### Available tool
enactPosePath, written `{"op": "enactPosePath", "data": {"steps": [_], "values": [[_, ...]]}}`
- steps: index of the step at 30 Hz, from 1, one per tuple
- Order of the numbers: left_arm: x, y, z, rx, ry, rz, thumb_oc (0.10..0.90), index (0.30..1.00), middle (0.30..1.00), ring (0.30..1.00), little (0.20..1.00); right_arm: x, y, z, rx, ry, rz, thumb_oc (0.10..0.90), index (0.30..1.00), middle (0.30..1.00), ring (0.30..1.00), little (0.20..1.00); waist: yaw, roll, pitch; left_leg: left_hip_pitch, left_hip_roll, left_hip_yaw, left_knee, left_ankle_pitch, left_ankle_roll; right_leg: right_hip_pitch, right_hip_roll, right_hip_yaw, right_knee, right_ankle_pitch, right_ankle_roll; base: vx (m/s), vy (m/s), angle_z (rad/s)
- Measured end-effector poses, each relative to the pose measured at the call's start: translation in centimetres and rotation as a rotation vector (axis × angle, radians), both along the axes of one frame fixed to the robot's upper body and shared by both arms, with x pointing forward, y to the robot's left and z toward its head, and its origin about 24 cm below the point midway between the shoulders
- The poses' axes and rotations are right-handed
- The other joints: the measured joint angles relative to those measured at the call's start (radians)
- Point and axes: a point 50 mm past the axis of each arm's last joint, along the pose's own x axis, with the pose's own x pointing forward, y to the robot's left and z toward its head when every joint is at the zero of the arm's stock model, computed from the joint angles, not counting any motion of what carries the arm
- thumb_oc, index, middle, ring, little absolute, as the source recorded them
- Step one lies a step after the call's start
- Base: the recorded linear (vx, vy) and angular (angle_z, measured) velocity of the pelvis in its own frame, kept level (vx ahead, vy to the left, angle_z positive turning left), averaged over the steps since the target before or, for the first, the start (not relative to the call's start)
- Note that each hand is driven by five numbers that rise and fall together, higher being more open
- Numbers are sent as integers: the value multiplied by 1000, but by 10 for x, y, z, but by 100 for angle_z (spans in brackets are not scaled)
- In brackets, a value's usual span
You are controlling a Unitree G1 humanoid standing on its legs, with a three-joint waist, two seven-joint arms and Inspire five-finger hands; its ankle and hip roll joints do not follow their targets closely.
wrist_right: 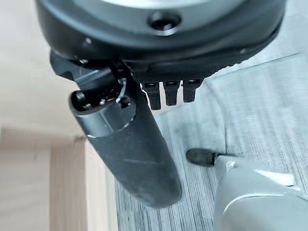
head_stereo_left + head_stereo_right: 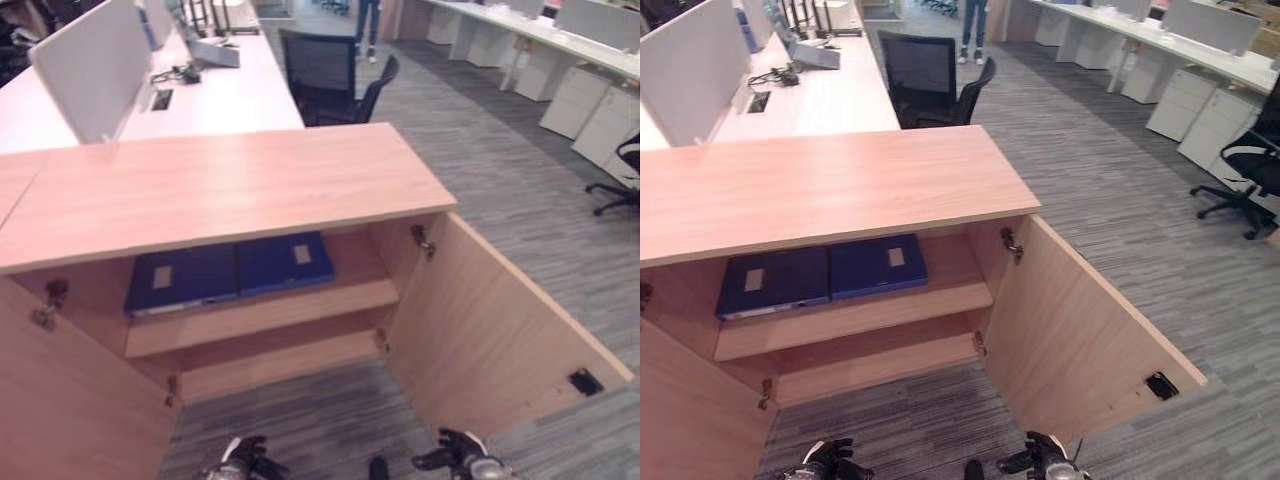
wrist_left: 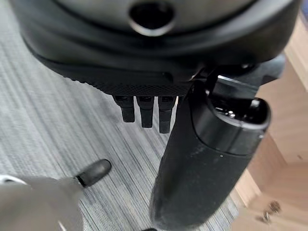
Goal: Put the empty folder in the office cabinet
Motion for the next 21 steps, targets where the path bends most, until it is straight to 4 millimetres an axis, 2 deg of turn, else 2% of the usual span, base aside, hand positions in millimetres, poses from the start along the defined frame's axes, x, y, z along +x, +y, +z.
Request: {"op": "enactPosePath", "data": {"steps": [5, 9, 11, 13, 15, 16, 17, 19, 21], "values": [[-21, 1, -6, 6, 70, 4, 800, 900, 900, 900, 900, -12, 10, -5, 62, -5, -89, 800, 900, 900, 900, 900, -8, 11, -30, 16, 3, 44, -2, -14, -6, -9, 11, 40, -1, 2, -3, 16, 24, -25], [-36, 5, -9, 10, 114, 30, 800, 900, 900, 900, 900, -18, 9, -8, 79, 0, -164, 800, 900, 900, 900, 900, -26, 0, -35, 24, -8, 83, 0, -20, -4, -22, 11, 74, 2, 10, 7, 4, 36, -26], [-43, 13, -10, 31, 143, 62, 800, 900, 900, 900, 900, -26, 6, -11, 85, 19, -238, 800, 900, 900, 900, 900, -34, -14, -42, 39, -7, 133, 0, -27, 1, -33, 12, 113, 1, 15, 15, 16, 49, -63], [-48, 16, -10, 32, 153, 83, 800, 900, 900, 900, 900, -43, -2, -15, 75, 61, -339, 800, 900, 900, 900, 900, -60, -25, -44, 54, -13, 173, -1, -36, 0, -39, 7, 123, 2, 14, 19, 27, 57, -59], [-49, 16, -10, 35, 157, 84, 800, 900, 900, 900, 900, -56, -11, -17, 61, 96, -440, 800, 900, 900, 900, 900, -65, -29, -43, 63, -14, 210, -1, -43, 3, -47, 6, 135, 2, 13, 24, 35, 27, -59], [-49, 16, -10, 35, 159, 85, 800, 900, 900, 900, 900, -64, -15, -17, 39, 124, -472, 800, 900, 900, 900, 900, -62, -20, -38, 65, -11, 236, -3, -48, 9, -52, 1, 129, 6, 13, 29, 46, 28, -67], [-50, 17, -10, 34, 159, 88, 800, 900, 900, 900, 900, -71, -22, -17, 36, 129, -529, 800, 900, 900, 900, 900, -75, -27, -40, 70, -12, 253, -5, -53, 7, -61, 3, 122, 8, 15, 33, 74, 46, -57], [-55, 17, -11, 31, 171, 100, 800, 900, 900, 900, 900, -81, -34, -16, 17, 141, -630, 800, 900, 900, 900, 900, -103, -34, -41, 87, -18, 274, -5, -60, 4, -63, 1, 121, 11, 27, 46, 23, 21, -38], [-52, 14, -11, 22, 164, 98, 800, 900, 900, 900, 900, -87, -48, -12, -13, 133, -687, 800, 900, 900, 900, 900, -127, -25, -40, 86, -18, 276, -5, -62, 4, -65, 1, 125, 5, 28, 47, 11, 16, -16]]}}
